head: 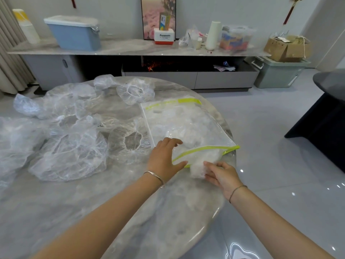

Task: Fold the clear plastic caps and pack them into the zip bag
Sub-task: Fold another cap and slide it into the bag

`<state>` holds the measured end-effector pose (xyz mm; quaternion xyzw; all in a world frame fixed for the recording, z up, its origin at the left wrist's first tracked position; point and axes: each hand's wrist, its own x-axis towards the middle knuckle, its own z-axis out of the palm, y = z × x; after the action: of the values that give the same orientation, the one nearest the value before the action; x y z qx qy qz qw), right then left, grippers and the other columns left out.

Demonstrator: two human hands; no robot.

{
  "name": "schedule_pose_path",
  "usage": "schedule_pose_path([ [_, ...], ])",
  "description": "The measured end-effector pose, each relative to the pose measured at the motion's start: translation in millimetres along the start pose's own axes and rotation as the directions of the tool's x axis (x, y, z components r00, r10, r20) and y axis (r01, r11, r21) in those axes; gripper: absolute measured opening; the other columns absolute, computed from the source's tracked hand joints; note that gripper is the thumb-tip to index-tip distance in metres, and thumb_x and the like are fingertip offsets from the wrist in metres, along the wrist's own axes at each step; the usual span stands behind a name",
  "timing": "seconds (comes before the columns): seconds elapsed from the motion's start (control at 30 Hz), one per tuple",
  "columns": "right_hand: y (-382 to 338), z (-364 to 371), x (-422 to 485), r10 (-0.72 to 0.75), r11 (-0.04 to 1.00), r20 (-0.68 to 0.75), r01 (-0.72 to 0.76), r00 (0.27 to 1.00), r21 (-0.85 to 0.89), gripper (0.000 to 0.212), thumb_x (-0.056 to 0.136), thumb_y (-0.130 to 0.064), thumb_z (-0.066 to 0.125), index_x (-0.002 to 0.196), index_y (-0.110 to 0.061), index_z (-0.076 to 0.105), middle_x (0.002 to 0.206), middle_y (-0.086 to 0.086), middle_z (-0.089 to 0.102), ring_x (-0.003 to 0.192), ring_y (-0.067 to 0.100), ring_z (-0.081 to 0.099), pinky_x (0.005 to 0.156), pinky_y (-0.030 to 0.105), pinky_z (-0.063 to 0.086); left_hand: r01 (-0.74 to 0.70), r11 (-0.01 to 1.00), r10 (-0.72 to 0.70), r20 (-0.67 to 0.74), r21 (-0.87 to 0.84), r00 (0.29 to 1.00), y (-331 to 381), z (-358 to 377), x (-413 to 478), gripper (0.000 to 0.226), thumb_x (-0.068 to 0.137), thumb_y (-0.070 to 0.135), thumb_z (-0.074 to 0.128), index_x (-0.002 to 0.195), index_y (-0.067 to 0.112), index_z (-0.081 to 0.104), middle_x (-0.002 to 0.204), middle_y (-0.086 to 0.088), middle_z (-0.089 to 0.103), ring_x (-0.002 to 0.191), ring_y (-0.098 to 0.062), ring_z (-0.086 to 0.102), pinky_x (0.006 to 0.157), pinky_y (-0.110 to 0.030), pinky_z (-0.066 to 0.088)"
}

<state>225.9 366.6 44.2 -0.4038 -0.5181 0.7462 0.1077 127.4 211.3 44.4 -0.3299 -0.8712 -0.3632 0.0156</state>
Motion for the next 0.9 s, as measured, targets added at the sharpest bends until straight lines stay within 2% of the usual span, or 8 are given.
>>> schedule_pose_path([
  [0.07,2.7,-1.2,17.9,0.012,1.000,-0.059,-0.012,0.998,0.007,0.020,0.086,-0.002,0.065,0.078,-0.006,0.048,0.075,0.014,0.060,0.046,0.013,0.062,0.043,0.018,0.052,-0.026,0.993,0.021,0.043,0.119,0.999,-1.4,2.4,7.6,0.039,0.082,0.031,0.069,0.117,0.023,0.056,0.109,0.006,0.053,0.098,-0.012,0.050,0.081,-0.025,0.042],
  [0.2,-0.6,19.0,56.9,-0.029,1.000,-0.101,0.028,0.994,-0.011,0.023,0.088,0.003,0.060,0.071,-0.005,0.047,0.068,0.014,0.057,0.045,0.018,0.062,0.042,0.021,0.053,-0.020,0.998,0.021,-0.028,0.066,0.999,0.1,5.5,14.4,0.010,0.090,0.031,0.058,0.097,0.026,0.063,0.084,0.013,0.053,0.074,-0.006,0.049,0.066,-0.026,0.045],
  [0.33,-3.4,54.0,98.3,-0.138,0.959,-0.108,0.105,0.985,-0.262,0.019,0.081,-0.015,0.065,0.067,-0.010,0.054,0.060,0.004,0.060,0.062,0.022,0.059,0.063,0.031,0.053,-0.120,0.990,0.127,-0.104,0.067,0.986,-0.9,11.6,13.0,0.007,0.087,0.030,0.062,0.087,0.024,0.066,0.077,0.010,0.058,0.068,-0.010,0.054,0.057,-0.028,0.046],
  [0.43,0.1,73.6,120.0,-0.209,0.950,-0.142,0.167,0.968,-0.263,0.019,0.076,-0.019,0.070,0.071,-0.010,0.054,0.081,0.016,0.068,0.076,0.032,0.067,0.077,0.044,0.056,-0.166,0.984,0.175,-0.169,0.063,0.970,-6.5,16.4,12.6,0.006,0.081,0.031,0.062,0.077,0.027,0.064,0.070,0.012,0.056,0.060,-0.006,0.053,0.050,-0.016,0.038],
  [0.57,-6.9,91.7,118.7,-0.169,0.981,-0.072,0.161,0.983,-0.107,0.016,0.085,-0.006,0.064,0.091,-0.002,0.049,0.080,0.017,0.061,0.061,0.022,0.060,0.049,0.023,0.053,-0.148,0.986,0.160,-0.180,0.078,0.971,-15.0,21.7,15.2,0.005,0.079,0.032,0.063,0.074,0.030,0.063,0.067,0.014,0.055,0.058,-0.003,0.052,0.053,-0.006,0.026],
  [0.73,-0.2,61.3,96.5,-0.187,0.973,0.147,0.204,0.971,-0.105,0.039,0.090,0.007,0.054,0.124,-0.009,0.044,0.094,0.010,0.059,0.070,0.016,0.056,0.060,0.016,0.049,-0.130,0.989,0.140,-0.156,0.068,0.978,-21.7,21.7,18.9,0.005,0.080,0.032,0.066,0.077,0.029,0.066,0.070,0.013,0.057,0.063,-0.009,0.057,0.054,-0.009,0.029],
  [0.8,3.4,39.0,81.7,-0.201,0.945,0.165,0.236,0.966,-0.228,0.036,0.090,0.004,0.054,0.119,-0.016,0.050,0.090,0.005,0.063,0.077,0.016,0.058,0.072,0.023,0.052,-0.145,0.986,0.154,-0.118,0.084,0.981,-23.0,18.5,18.0,0.020,0.082,0.044,0.061,0.089,0.027,0.068,0.080,0.012,0.061,0.073,-0.013,0.060,0.059,-0.017,0.039],
  [0.9,5.1,14.6,53.3,-0.243,0.881,0.136,0.277,0.960,-0.383,0.020,0.088,0.001,0.056,0.101,-0.015,0.058,0.106,0.005,0.064,0.088,0.017,0.061,0.081,0.034,0.054,-0.071,0.972,0.083,-0.043,0.225,0.996,-31.6,6.0,8.1,0.069,0.082,0.066,0.029,0.128,0.021,0.053,0.125,0.002,0.057,0.114,-0.019,0.052,0.095,-0.032,0.039],
])
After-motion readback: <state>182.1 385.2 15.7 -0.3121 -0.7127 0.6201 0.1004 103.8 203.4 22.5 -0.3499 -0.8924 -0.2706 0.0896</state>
